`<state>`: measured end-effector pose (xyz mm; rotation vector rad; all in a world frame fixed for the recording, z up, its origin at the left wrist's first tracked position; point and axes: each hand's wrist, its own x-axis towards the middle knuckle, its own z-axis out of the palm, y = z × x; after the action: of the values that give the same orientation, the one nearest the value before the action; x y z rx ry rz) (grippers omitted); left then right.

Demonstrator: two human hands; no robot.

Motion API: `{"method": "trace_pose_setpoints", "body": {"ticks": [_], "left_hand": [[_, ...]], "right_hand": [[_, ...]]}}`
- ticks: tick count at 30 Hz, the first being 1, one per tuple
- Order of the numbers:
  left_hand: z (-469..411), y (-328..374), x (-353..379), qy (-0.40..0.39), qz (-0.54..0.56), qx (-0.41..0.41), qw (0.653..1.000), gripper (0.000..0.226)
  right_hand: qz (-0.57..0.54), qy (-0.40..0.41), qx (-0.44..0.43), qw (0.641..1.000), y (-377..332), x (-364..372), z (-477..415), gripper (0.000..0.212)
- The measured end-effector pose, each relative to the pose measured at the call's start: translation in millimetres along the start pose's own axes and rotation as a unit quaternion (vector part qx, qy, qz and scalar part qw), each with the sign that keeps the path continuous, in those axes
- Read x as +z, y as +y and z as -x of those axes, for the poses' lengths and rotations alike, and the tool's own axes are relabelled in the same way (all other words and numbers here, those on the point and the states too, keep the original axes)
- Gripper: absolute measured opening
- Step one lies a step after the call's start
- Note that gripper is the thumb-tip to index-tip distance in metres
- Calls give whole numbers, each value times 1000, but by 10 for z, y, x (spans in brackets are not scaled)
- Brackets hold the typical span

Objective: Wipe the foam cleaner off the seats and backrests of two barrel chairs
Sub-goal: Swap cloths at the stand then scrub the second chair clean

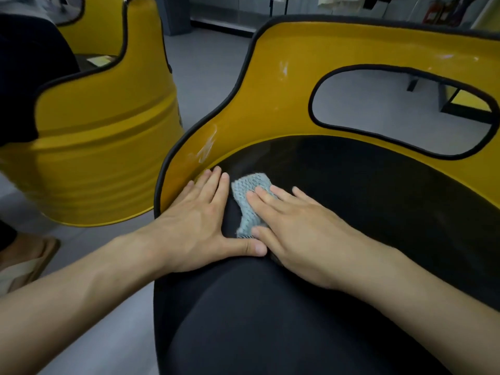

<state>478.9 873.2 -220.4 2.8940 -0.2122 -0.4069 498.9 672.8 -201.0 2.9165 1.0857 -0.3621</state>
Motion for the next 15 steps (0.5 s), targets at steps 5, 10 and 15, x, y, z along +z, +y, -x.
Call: {"method": "trace_pose_setpoints", "body": {"ticks": [5,10,15], "left_hand": [[130,52,116,16,-24,0,1000,145],[152,62,193,48,-18,-30,998,148],[125,75,188,56,-17,-35,998,149]], "right_hand": [[43,-34,31,998,-27,64,321,82],[-1,13,61,998,10,-11,-381,65],[-38,45,72,996,-29,-7,-905,70]]}}
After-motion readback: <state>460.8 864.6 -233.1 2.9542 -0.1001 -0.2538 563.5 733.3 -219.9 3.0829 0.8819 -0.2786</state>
